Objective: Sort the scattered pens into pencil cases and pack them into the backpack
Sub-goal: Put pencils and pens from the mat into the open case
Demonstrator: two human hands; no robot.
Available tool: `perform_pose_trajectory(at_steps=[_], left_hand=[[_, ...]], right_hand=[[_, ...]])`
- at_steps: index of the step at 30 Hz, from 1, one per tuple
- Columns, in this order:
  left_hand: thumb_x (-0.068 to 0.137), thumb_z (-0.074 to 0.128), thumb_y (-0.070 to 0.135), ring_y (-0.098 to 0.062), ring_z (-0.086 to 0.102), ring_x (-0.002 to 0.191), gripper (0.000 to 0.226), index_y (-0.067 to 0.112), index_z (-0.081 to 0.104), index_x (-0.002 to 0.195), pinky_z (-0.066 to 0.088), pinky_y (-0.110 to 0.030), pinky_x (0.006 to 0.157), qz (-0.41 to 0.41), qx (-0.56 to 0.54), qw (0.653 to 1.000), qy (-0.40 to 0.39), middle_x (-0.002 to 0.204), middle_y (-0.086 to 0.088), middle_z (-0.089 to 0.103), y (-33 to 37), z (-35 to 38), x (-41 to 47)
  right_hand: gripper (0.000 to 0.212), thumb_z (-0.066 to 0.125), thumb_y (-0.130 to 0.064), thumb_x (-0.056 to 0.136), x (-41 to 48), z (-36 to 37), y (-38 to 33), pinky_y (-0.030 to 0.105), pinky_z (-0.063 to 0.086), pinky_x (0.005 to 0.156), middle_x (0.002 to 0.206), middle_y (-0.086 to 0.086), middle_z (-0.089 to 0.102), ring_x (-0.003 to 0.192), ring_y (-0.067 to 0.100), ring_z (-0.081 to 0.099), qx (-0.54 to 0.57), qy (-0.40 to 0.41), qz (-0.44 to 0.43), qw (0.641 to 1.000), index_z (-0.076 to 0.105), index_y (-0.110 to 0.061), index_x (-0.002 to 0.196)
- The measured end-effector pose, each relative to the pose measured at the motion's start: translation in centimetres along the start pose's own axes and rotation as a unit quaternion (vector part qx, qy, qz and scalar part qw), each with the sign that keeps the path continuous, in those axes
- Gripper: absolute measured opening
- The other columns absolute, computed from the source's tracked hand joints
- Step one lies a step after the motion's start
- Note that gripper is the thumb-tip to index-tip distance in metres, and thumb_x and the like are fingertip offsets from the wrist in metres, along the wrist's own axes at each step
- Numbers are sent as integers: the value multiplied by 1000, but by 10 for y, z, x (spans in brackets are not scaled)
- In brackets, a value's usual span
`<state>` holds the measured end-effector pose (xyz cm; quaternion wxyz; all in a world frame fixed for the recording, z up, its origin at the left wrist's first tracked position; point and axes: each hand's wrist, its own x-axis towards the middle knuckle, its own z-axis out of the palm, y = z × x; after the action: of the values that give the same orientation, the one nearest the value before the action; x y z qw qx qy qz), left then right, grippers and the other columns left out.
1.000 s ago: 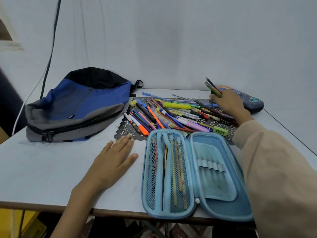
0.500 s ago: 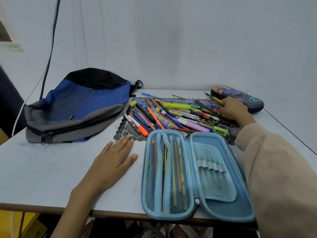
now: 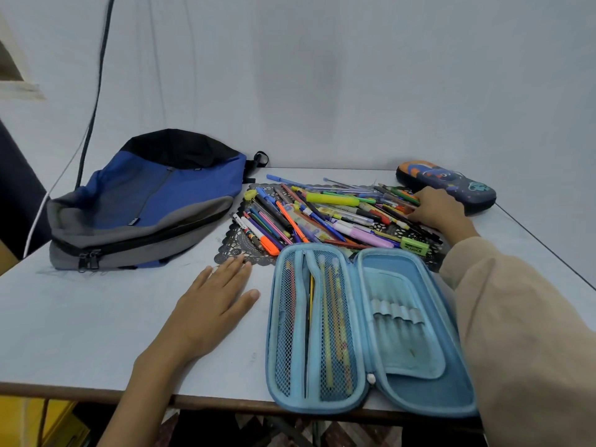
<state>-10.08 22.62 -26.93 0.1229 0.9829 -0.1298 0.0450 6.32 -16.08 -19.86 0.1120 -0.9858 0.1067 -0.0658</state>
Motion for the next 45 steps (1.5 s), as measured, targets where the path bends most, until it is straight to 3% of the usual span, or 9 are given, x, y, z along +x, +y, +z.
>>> perform_pose_trajectory(at_steps=[5,9,15,18,24,30,36,41,45], left_hand=[[69,-16,83,6,-7,145,103,32,9,155,-9,-22,117,-6,4,1000,-2,161,18,0,0,0,-1],[69,-16,83,6,-7,145,103,32,9,155,-9,-22,117,-5,2,1000,0,161,17,1,0,0,0],[66,-18,85,8,-8,143,107,32,10,155,-10,-21,116,-6,6,1000,1,160,18,0,1,0,0],[72,-12,81,8,-8,144,99,31,10,155,-9,-22,117,-6,4,1000,1,160,18,0,0,0,0],[74,-8,76,7,-8,145,94,32,9,155,-8,-23,118,-10,4,1000,-4,161,17,0,2,-1,0],[73,-11,78,7,-8,144,96,32,9,155,-9,-23,118,-9,3,1000,-5,161,18,0,1,-1,-1],[71,-12,80,6,-8,145,98,32,8,155,-9,-22,117,-8,6,1000,-4,160,18,-1,2,-2,-1],[67,-18,84,7,-8,144,105,32,9,155,-9,-23,118,-8,4,1000,-3,161,18,0,1,-1,0],[69,-16,83,7,-8,144,103,32,10,155,-8,-24,118,-5,1,1000,-1,161,18,0,0,0,0]], right_hand=[[31,69,-33,86,-1,-3,-1,36,43,78,107,13,63,102,34,59,34,2,15,999,59,-8,100],[32,65,-30,89,0,1,1,40,45,86,114,14,64,107,34,59,28,10,27,999,61,-9,112],[33,69,-33,86,0,6,5,40,46,85,111,14,66,104,33,61,-27,18,20,999,63,-12,111],[35,68,-38,87,-1,7,4,38,47,81,109,13,67,102,34,62,-49,45,-1,998,64,-16,113],[27,53,-19,96,-1,15,-13,34,39,71,110,14,66,97,34,62,-120,84,-84,986,61,-14,121],[26,50,-20,95,2,12,-15,36,43,77,114,15,64,92,31,59,-127,17,-80,989,59,-9,117],[39,42,-33,95,0,9,-10,38,41,87,125,15,59,109,33,57,-126,-12,-43,991,57,-12,123],[33,48,-42,93,2,6,-2,35,39,77,110,11,64,96,30,59,-126,-24,-57,990,63,-16,107],[20,52,-30,91,11,-3,2,36,43,72,94,15,63,79,30,57,-46,-56,-76,994,53,-13,79]])
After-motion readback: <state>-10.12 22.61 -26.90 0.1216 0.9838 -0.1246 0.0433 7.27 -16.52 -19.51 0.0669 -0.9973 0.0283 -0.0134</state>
